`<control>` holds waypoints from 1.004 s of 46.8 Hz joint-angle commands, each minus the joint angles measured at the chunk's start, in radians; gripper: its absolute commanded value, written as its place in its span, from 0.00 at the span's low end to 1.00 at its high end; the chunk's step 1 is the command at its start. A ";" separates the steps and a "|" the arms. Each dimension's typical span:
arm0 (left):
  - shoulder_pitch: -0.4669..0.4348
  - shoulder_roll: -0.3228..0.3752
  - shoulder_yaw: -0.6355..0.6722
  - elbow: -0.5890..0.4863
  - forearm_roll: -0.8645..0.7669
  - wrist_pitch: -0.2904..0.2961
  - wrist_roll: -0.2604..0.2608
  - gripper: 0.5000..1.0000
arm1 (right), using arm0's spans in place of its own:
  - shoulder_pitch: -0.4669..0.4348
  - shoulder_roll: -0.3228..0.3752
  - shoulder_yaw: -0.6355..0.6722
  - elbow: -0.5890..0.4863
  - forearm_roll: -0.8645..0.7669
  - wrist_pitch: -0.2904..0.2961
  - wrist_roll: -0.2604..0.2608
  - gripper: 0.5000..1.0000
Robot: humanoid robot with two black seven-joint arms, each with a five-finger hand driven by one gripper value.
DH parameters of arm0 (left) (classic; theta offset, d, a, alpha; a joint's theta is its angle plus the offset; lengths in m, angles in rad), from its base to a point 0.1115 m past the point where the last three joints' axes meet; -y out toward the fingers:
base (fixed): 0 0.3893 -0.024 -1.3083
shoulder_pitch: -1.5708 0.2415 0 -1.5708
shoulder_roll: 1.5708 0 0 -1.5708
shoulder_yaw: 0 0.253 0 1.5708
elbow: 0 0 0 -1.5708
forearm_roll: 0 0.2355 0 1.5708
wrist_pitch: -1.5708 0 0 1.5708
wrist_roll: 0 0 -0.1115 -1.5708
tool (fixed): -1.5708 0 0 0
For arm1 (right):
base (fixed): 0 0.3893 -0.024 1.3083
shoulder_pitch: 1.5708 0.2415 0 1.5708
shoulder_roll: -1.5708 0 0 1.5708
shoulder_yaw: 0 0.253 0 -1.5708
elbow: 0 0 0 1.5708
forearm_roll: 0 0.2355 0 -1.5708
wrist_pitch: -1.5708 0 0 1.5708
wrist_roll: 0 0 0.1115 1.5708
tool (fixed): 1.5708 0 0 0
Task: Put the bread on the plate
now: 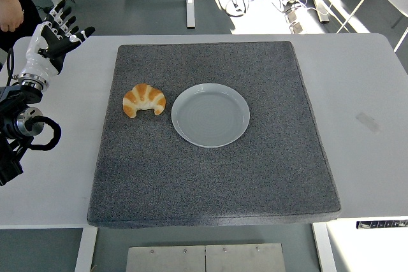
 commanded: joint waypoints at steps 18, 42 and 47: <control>0.002 0.000 -0.003 0.000 -0.007 0.011 -0.034 0.96 | 0.000 0.000 0.000 0.000 0.000 0.000 0.000 1.00; -0.010 -0.003 0.077 -0.003 0.051 0.017 -0.034 0.90 | 0.000 0.000 0.000 0.000 0.000 0.000 0.000 1.00; -0.076 0.009 0.189 -0.008 0.089 0.055 -0.028 0.84 | 0.000 0.000 0.000 0.000 0.000 0.000 0.000 1.00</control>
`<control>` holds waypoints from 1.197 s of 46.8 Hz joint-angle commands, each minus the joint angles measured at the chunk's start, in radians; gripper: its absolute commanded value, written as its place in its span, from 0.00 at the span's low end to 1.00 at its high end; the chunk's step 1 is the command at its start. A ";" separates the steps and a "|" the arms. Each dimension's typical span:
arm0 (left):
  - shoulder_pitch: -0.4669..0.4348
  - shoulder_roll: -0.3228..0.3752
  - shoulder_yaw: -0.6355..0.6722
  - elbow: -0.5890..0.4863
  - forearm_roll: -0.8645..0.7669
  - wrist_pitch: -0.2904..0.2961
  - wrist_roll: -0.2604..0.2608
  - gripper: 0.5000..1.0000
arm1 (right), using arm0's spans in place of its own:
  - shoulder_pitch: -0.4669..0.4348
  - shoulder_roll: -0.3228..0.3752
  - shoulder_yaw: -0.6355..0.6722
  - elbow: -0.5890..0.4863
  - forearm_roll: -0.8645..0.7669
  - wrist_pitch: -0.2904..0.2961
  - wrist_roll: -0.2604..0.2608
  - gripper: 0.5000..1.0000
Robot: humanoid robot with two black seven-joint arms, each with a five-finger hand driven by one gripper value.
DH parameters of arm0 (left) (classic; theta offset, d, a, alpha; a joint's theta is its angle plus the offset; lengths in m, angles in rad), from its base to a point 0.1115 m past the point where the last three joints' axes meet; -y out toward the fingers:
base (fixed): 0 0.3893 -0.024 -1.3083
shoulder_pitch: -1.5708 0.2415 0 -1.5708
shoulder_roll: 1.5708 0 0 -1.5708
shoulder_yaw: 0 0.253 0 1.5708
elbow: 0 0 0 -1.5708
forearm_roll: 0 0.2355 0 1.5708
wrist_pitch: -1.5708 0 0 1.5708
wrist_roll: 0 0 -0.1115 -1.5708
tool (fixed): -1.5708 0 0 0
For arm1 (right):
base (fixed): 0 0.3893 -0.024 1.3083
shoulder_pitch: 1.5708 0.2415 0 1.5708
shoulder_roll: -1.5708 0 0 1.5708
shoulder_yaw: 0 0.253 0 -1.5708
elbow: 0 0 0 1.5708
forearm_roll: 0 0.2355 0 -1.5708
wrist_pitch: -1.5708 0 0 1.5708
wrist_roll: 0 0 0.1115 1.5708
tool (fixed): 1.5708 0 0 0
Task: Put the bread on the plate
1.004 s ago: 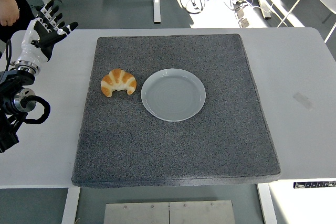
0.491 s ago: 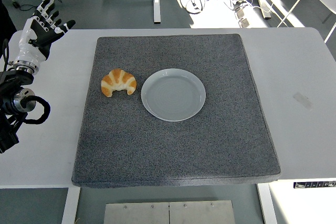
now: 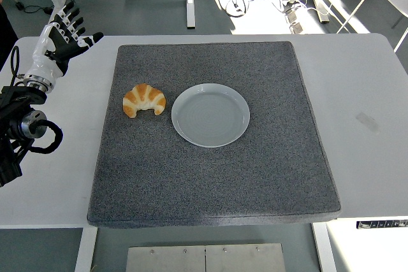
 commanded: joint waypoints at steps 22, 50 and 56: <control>-0.154 0.196 0.325 -0.303 0.072 0.029 0.023 0.82 | 0.000 0.000 0.000 0.000 0.000 0.000 0.000 1.00; -0.244 0.262 0.562 -0.414 0.251 0.043 0.217 0.74 | 0.000 0.000 0.000 0.000 0.000 0.000 0.000 1.00; -0.241 0.235 0.561 -0.422 0.328 0.037 0.302 0.70 | 0.000 0.000 0.000 0.000 0.000 0.000 0.000 1.00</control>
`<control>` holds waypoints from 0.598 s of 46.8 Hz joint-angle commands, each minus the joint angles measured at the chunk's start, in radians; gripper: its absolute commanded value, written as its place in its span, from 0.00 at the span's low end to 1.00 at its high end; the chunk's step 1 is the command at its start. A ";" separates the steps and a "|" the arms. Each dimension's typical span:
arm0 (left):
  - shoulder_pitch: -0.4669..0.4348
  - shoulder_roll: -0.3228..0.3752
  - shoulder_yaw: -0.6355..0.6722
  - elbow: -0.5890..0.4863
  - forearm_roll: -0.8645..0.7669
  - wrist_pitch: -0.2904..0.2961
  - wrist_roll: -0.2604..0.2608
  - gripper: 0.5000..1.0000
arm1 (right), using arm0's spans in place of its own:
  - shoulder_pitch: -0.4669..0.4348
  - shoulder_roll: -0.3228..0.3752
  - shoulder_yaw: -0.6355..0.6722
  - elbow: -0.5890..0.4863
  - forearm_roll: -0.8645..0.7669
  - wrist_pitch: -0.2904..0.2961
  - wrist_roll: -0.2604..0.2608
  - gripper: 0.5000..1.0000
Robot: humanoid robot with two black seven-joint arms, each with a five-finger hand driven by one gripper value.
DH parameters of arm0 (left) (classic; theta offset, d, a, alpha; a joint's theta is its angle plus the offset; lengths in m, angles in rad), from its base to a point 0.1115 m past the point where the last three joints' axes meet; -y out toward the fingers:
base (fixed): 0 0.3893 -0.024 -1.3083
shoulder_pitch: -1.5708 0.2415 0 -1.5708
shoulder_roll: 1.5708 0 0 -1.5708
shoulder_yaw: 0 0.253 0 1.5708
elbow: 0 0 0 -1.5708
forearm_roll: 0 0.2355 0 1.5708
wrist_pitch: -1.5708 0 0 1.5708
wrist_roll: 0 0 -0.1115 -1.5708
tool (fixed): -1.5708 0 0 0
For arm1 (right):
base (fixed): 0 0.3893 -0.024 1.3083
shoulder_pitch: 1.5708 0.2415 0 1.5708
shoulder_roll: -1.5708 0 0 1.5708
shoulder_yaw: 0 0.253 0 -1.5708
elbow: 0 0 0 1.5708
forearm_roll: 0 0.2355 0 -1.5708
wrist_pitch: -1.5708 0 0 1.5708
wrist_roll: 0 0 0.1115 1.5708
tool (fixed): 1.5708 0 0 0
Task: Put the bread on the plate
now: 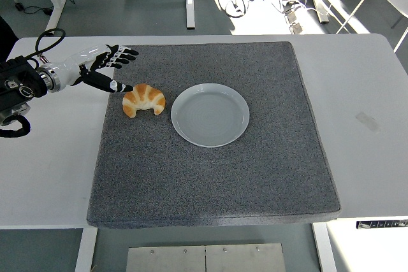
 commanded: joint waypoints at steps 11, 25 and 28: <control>-0.028 0.036 -0.001 -0.122 0.024 -0.008 0.066 0.68 | 0.000 0.000 0.000 0.000 0.001 0.000 0.000 1.00; -0.037 0.039 -0.003 -0.122 0.119 -0.003 0.110 0.68 | 0.000 0.000 0.000 0.000 0.001 0.000 0.000 1.00; -0.039 0.038 -0.006 -0.122 0.136 -0.002 0.130 0.68 | 0.000 0.000 0.000 0.000 0.001 0.000 0.000 1.00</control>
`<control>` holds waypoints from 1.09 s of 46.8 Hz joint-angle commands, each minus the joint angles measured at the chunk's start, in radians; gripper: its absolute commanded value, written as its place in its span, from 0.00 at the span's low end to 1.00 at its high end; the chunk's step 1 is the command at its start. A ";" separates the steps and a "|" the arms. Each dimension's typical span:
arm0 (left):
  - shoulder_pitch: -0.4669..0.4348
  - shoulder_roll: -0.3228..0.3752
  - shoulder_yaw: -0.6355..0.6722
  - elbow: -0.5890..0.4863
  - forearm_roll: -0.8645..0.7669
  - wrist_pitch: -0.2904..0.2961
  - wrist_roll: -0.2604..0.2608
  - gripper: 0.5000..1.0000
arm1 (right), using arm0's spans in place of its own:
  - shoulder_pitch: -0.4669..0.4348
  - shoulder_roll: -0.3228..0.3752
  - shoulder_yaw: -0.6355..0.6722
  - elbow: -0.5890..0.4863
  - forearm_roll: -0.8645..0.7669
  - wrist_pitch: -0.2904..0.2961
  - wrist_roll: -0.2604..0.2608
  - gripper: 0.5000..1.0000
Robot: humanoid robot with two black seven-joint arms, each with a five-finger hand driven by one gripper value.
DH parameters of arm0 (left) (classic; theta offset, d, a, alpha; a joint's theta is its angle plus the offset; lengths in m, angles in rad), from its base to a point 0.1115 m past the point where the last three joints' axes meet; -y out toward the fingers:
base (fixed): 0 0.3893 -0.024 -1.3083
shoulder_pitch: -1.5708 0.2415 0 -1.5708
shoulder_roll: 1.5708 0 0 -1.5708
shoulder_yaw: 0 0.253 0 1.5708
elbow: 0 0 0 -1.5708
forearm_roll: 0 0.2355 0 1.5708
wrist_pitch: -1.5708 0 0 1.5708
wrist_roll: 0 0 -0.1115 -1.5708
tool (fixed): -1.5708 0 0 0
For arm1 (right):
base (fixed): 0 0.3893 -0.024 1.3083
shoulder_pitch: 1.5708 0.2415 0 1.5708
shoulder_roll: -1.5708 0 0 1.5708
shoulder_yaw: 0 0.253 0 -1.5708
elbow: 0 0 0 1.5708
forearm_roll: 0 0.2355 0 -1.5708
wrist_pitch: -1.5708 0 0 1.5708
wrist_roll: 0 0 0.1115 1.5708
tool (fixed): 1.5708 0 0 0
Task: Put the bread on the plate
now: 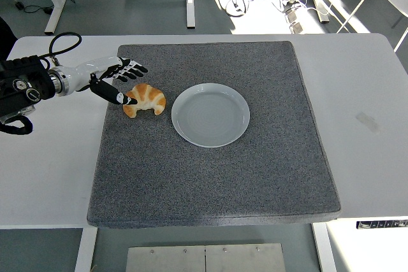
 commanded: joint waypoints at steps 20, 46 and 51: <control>-0.035 -0.006 -0.004 0.000 0.057 0.003 0.123 0.69 | 0.000 0.000 0.000 0.000 0.000 0.000 0.000 1.00; -0.051 -0.064 -0.005 -0.011 0.160 0.007 0.197 0.69 | 0.000 0.000 0.000 0.000 -0.001 0.000 0.000 1.00; -0.049 -0.089 -0.005 -0.011 0.180 0.030 0.199 0.69 | 0.000 0.000 0.000 0.000 0.000 0.000 0.000 1.00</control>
